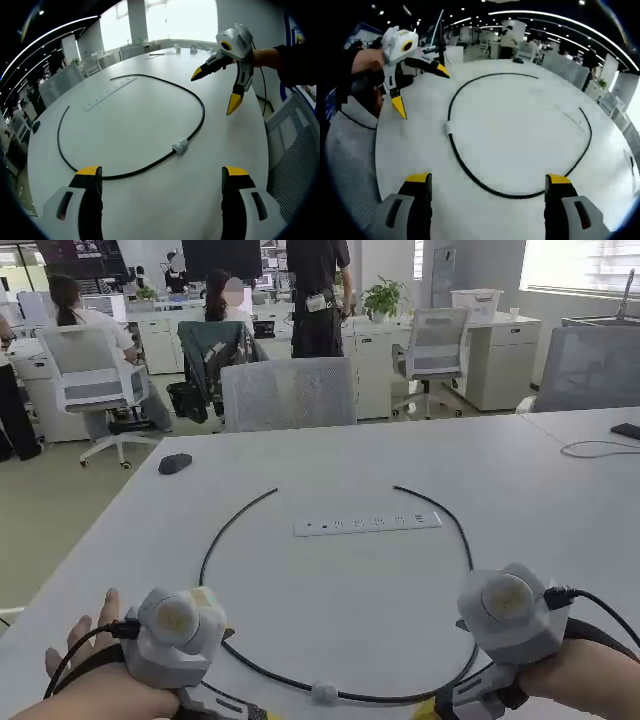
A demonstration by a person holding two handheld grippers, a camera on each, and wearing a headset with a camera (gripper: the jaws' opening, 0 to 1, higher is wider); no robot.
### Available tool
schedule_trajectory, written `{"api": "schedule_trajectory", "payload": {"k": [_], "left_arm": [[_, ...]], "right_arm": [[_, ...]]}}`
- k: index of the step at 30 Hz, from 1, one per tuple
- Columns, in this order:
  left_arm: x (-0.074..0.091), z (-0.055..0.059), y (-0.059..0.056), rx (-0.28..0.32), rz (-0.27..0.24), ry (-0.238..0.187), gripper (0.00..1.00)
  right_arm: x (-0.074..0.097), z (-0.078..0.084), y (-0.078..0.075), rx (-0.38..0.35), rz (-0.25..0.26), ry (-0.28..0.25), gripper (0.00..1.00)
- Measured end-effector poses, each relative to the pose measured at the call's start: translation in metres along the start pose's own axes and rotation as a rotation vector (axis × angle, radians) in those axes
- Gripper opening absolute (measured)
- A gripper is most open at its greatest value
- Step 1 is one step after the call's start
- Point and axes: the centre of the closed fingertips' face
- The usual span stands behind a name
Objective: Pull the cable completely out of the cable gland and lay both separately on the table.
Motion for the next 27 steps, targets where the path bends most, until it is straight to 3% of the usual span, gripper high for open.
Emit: {"api": "schedule_trajectory", "payload": {"k": [6,24,27], "left_arm": [[0.0002,0.0028,-0.0017,-0.006,0.005,0.019,0.99],[0.0004,0.0032,-0.0045,0.035,0.015,0.018,0.99],[-0.0003,0.0016,-0.0036,0.030,0.010,0.011,0.99]], "right_arm": [[0.0001,-0.0033,-0.0017,0.008,0.000,-0.008,0.99],[-0.0008,0.0001,0.0025,0.027,-0.018,0.011,0.97],[-0.0008,-0.0035,0.0009,0.047,-0.011,-0.005,0.91]]}}
Point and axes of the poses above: the centre of the closed fingertips' face, and the gripper's own axes: x roughly backward along the fingers, y roughly to its left, z roughly out of its underside, and after that the axes turned 10 degrees about -y, right-handed
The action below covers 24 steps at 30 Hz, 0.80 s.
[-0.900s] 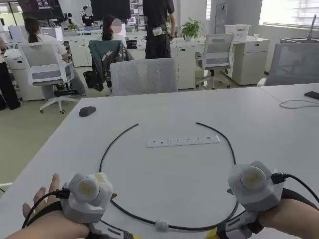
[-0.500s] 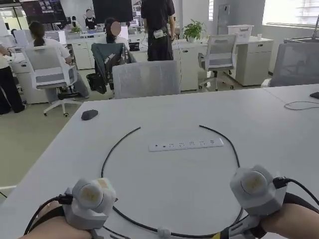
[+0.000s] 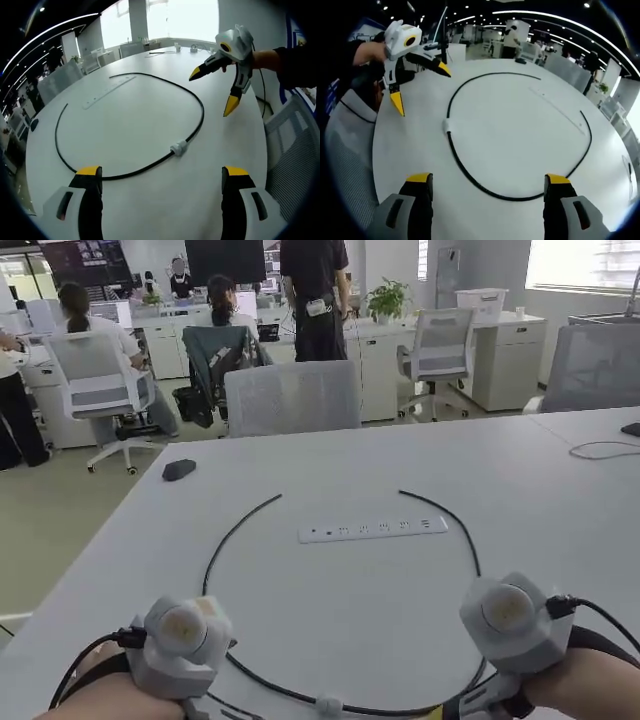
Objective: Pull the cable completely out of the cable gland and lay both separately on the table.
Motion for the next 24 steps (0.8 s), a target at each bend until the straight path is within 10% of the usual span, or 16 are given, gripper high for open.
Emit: {"api": "schedule_trajectory", "payload": {"k": [24], "left_arm": [[-0.006,-0.001,0.001,0.003,0.000,-0.013,0.99]], "right_arm": [[-0.025,-0.019,0.025,-0.025,-0.077,-0.067,0.69]]}}
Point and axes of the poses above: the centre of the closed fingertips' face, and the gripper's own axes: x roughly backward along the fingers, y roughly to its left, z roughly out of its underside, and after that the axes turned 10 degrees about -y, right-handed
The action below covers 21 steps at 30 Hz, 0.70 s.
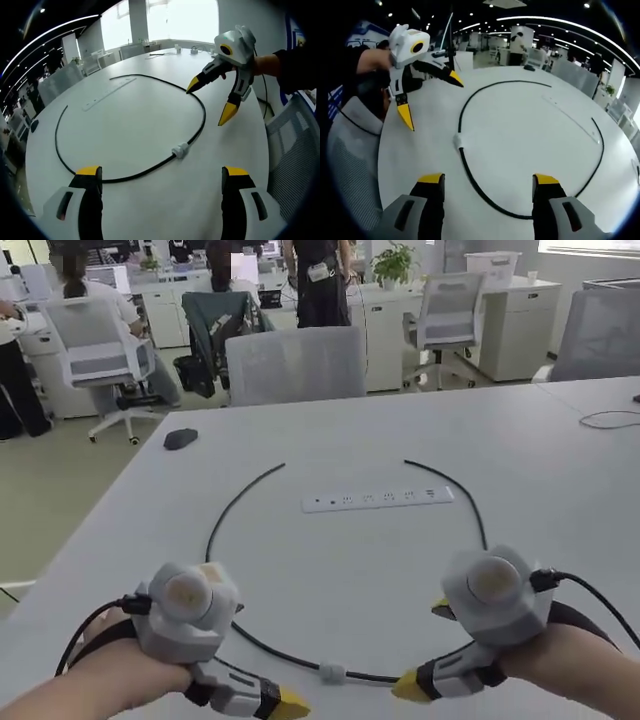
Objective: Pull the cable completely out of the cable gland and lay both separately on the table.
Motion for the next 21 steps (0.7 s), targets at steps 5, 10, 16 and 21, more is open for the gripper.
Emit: {"api": "schedule_trajectory", "payload": {"k": [5,10,16,21], "left_arm": [[-0.004,0.004,-0.005,0.002,0.016,0.016,0.99],[-0.008,-0.006,-0.009,0.000,0.023,-0.016,0.99],[-0.009,-0.007,-0.012,-0.004,0.037,-0.024,0.99],[-0.008,0.001,-0.009,-0.003,0.035,-0.018,0.99]], "right_arm": [[-0.008,0.000,0.011,-0.024,-0.035,-0.002,0.57],[-0.018,0.002,0.025,-0.027,-0.075,0.001,0.51],[-0.032,-0.001,0.036,-0.030,-0.106,-0.008,0.47],[-0.043,-0.002,0.043,-0.039,-0.131,-0.015,0.46]]}}
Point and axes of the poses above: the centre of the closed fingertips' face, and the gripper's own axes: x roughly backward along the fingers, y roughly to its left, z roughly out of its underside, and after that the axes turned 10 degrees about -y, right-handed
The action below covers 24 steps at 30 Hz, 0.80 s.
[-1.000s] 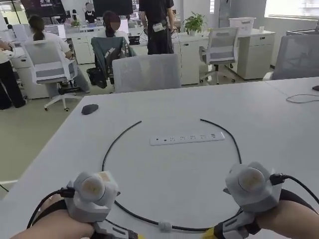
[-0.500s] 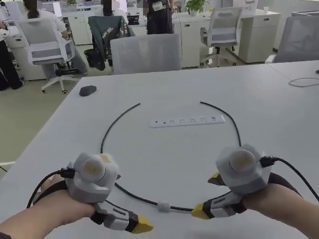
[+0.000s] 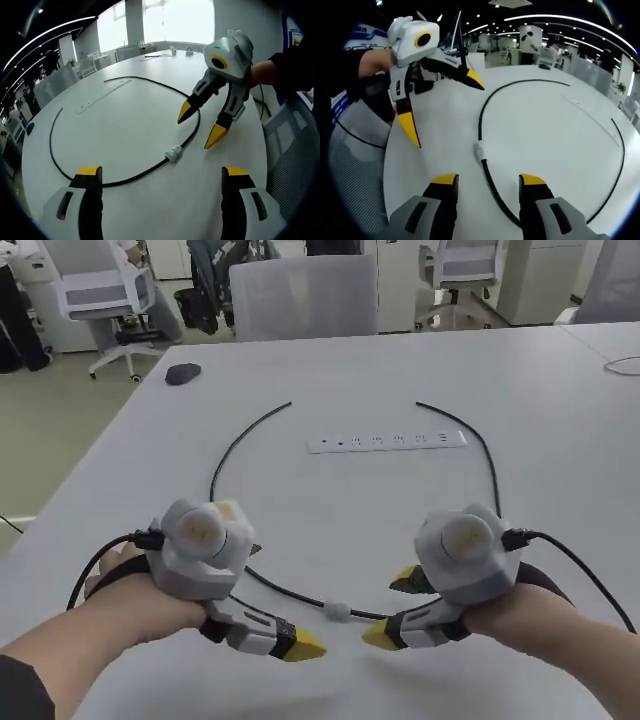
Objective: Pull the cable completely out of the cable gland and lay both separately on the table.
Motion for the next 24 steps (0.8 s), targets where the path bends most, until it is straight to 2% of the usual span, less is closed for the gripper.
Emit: {"api": "schedule_trajectory", "payload": {"k": [3,11,14,17,20,24], "left_arm": [[0.000,0.005,0.001,0.027,-0.001,-0.007,0.98],[-0.005,0.016,0.004,0.033,-0.001,-0.010,0.98],[-0.006,0.017,0.005,0.047,0.003,-0.015,0.97],[-0.006,0.012,0.006,0.075,0.008,-0.042,0.97],[-0.007,0.013,0.009,0.071,-0.001,-0.045,0.96],[-0.008,0.013,0.008,0.079,0.004,-0.053,0.96]], "right_arm": [[-0.005,0.000,0.003,0.000,-0.006,-0.002,0.44],[-0.024,-0.005,0.011,0.023,-0.035,-0.027,0.38],[-0.029,-0.007,0.009,0.035,-0.033,-0.029,0.34],[-0.033,-0.007,0.006,0.020,-0.035,-0.028,0.31],[-0.036,-0.007,0.004,0.024,-0.036,-0.032,0.27],[-0.038,-0.008,0.005,0.037,-0.042,-0.034,0.22]]}}
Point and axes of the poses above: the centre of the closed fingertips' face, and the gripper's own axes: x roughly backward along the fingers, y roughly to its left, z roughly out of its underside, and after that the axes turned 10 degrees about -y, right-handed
